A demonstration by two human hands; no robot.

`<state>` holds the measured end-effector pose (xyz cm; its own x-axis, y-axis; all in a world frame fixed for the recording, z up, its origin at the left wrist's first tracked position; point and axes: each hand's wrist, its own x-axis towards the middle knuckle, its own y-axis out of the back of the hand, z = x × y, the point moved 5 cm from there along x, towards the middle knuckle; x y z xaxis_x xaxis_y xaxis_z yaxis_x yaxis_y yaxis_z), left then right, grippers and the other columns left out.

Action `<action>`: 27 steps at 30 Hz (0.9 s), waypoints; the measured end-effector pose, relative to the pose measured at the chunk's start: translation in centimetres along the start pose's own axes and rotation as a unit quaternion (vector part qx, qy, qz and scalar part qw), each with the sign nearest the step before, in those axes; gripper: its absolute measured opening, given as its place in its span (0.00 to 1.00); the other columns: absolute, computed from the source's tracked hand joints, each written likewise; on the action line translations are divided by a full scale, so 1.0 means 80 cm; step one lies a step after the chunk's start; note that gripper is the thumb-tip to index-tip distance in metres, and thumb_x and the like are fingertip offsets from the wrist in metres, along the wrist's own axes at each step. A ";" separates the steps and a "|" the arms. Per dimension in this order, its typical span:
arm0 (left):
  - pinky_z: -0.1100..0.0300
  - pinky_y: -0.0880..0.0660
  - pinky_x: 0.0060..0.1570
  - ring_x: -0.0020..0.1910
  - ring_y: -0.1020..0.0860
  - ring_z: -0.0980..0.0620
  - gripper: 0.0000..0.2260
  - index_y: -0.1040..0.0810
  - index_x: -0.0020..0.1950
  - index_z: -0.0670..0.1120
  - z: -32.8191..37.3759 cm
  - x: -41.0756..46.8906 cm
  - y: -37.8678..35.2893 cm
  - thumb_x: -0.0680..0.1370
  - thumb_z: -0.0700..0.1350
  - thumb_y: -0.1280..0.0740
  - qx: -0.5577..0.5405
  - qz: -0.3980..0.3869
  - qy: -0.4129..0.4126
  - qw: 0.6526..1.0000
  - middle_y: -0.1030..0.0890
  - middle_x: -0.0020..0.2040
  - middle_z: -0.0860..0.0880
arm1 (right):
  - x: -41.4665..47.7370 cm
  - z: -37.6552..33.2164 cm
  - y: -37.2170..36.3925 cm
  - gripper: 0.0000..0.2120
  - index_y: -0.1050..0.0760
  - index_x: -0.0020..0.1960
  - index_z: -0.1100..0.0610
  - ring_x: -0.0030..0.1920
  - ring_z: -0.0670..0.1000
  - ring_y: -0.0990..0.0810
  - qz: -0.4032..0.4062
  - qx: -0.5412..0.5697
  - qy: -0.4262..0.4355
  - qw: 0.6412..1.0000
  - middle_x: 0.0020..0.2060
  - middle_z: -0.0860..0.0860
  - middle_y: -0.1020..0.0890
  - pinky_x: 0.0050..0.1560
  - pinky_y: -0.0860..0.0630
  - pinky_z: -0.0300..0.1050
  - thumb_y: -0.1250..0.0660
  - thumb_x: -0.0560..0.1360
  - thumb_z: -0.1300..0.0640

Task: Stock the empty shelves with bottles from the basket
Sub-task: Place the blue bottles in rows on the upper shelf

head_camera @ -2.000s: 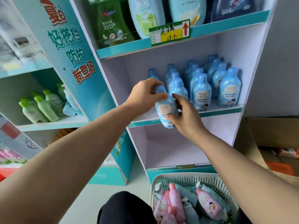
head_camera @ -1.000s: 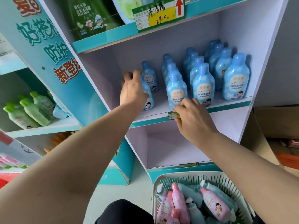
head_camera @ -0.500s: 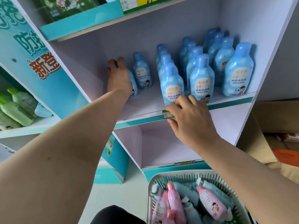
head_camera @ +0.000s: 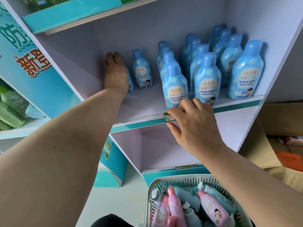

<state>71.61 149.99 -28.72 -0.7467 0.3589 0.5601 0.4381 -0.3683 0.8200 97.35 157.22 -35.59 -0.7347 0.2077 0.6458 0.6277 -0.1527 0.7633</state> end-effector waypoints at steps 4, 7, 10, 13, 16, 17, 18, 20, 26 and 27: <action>0.53 0.36 0.68 0.71 0.37 0.39 0.32 0.43 0.76 0.42 0.003 -0.012 0.006 0.75 0.32 0.35 -0.033 0.000 0.002 0.999 0.45 0.76 0.38 | 0.001 0.002 0.000 0.10 0.24 0.47 0.52 0.43 0.55 0.28 -0.003 0.011 0.000 1.000 0.42 0.51 0.26 0.40 0.31 0.50 0.32 0.71 0.47; 0.52 0.38 0.69 0.72 0.39 0.38 0.32 0.42 0.76 0.45 0.008 -0.033 0.020 0.74 0.32 0.37 -0.041 -0.016 0.000 0.999 0.46 0.77 0.39 | 0.001 0.001 -0.001 0.10 0.23 0.47 0.51 0.44 0.55 0.27 -0.005 0.021 -0.012 1.000 0.42 0.51 0.26 0.40 0.29 0.50 0.31 0.70 0.47; 0.50 0.34 0.67 0.70 0.37 0.39 0.31 0.39 0.74 0.48 0.008 -0.060 0.040 0.74 0.32 0.37 -0.097 -0.050 0.015 0.994 0.45 0.76 0.43 | -0.001 -0.001 0.002 0.12 0.22 0.50 0.52 0.44 0.56 0.27 -0.013 0.030 -0.016 0.999 0.44 0.52 0.26 0.41 0.27 0.52 0.29 0.69 0.49; 0.55 0.32 0.62 0.66 0.31 0.42 0.29 0.34 0.71 0.49 0.014 -0.093 0.066 0.72 0.35 0.31 -0.170 -0.068 -0.003 0.983 0.40 0.74 0.44 | -0.003 -0.002 0.007 0.16 0.22 0.53 0.54 0.46 0.58 0.27 -0.045 0.037 -0.013 0.998 0.46 0.54 0.25 0.43 0.25 0.53 0.27 0.68 0.52; 0.59 0.32 0.60 0.63 0.28 0.45 0.25 0.27 0.67 0.46 0.019 -0.130 0.095 0.71 0.38 0.28 -0.220 -0.062 -0.032 0.973 0.31 0.68 0.45 | -0.013 -0.008 0.012 0.21 0.25 0.60 0.55 0.52 0.60 0.27 -0.092 0.043 -0.018 0.995 0.53 0.55 0.26 0.46 0.26 0.53 0.27 0.68 0.53; 0.59 0.32 0.60 0.61 0.26 0.45 0.23 0.26 0.65 0.46 0.021 -0.143 0.101 0.71 0.39 0.28 -0.238 -0.062 -0.033 0.969 0.28 0.65 0.45 | -0.019 -0.010 0.014 0.22 0.25 0.61 0.55 0.55 0.60 0.28 -0.100 0.049 -0.022 0.993 0.55 0.55 0.27 0.48 0.26 0.54 0.28 0.69 0.54; 0.59 0.31 0.60 0.60 0.25 0.46 0.21 0.24 0.64 0.45 0.022 -0.157 0.109 0.71 0.40 0.27 -0.255 -0.061 -0.032 0.964 0.26 0.63 0.45 | -0.026 -0.012 0.018 0.22 0.26 0.62 0.55 0.58 0.60 0.28 -0.105 0.057 -0.028 0.992 0.57 0.55 0.27 0.50 0.26 0.54 0.28 0.70 0.54; 0.60 0.30 0.58 0.56 0.24 0.49 0.18 0.22 0.61 0.45 0.022 -0.190 0.119 0.71 0.42 0.27 -0.276 -0.067 -0.036 0.958 0.23 0.59 0.47 | -0.046 -0.017 0.018 0.21 0.26 0.64 0.54 0.62 0.59 0.30 -0.133 0.073 -0.042 0.987 0.60 0.54 0.28 0.54 0.28 0.54 0.30 0.71 0.55; 0.63 0.28 0.51 0.51 0.21 0.52 0.14 0.21 0.57 0.46 0.026 -0.303 0.074 0.73 0.43 0.27 -0.262 -0.238 -0.074 0.933 0.19 0.54 0.49 | -0.147 -0.011 -0.030 0.15 0.26 0.63 0.49 0.64 0.54 0.31 -0.312 0.054 -0.068 0.946 0.64 0.51 0.29 0.58 0.30 0.50 0.36 0.76 0.54; 0.63 0.28 0.51 0.51 0.21 0.53 0.15 0.21 0.58 0.46 0.024 -0.319 0.055 0.73 0.44 0.27 -0.235 -0.291 -0.079 0.924 0.19 0.56 0.50 | -0.163 -0.009 -0.040 0.15 0.26 0.62 0.49 0.64 0.54 0.31 -0.340 0.051 -0.074 0.936 0.63 0.50 0.29 0.59 0.30 0.51 0.36 0.76 0.54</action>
<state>93.58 140.83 -39.20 -0.6888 0.7203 0.0816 -0.3082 -0.3929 0.8664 104.70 154.27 -46.47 -0.9346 0.3556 -0.0044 0.0546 0.1558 0.9863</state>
